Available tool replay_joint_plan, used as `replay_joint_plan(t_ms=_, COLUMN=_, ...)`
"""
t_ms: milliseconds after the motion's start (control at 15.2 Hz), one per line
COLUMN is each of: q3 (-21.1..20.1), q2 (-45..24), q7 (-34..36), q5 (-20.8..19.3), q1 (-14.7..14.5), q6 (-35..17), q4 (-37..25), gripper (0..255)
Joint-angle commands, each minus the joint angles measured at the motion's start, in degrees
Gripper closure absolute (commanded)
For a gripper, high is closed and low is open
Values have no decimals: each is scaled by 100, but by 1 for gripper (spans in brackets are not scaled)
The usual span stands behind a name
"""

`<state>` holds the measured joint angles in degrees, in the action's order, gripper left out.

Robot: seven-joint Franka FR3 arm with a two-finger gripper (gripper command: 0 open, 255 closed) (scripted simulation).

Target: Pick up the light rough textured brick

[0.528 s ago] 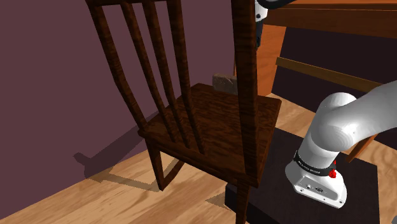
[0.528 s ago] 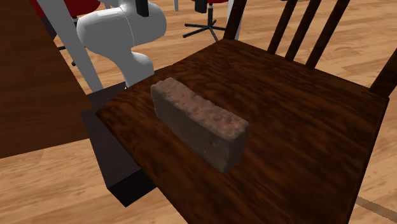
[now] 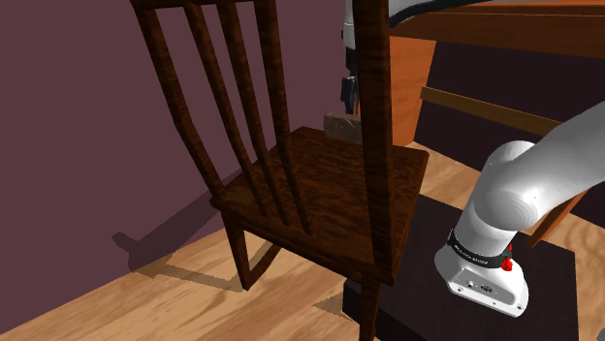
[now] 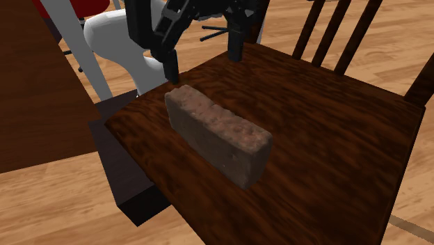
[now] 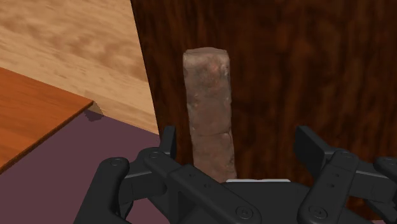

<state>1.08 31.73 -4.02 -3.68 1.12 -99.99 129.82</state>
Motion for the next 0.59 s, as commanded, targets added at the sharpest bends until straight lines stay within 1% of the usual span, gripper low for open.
replay_joint_plan(t_ms=0, q3=148, q2=-378, q7=-193, q5=77, q1=-8, q6=-268, q4=-79, gripper=0)
replay_joint_plan(t_ms=132, q3=259, q2=-735, q7=-357, q5=165, q1=-20, q6=-470, q4=-198, gripper=0)
replay_joint_plan(t_ms=528, q3=268, q2=-773, q7=-353, q5=159, q1=-14, q6=-939, q4=233, gripper=0)
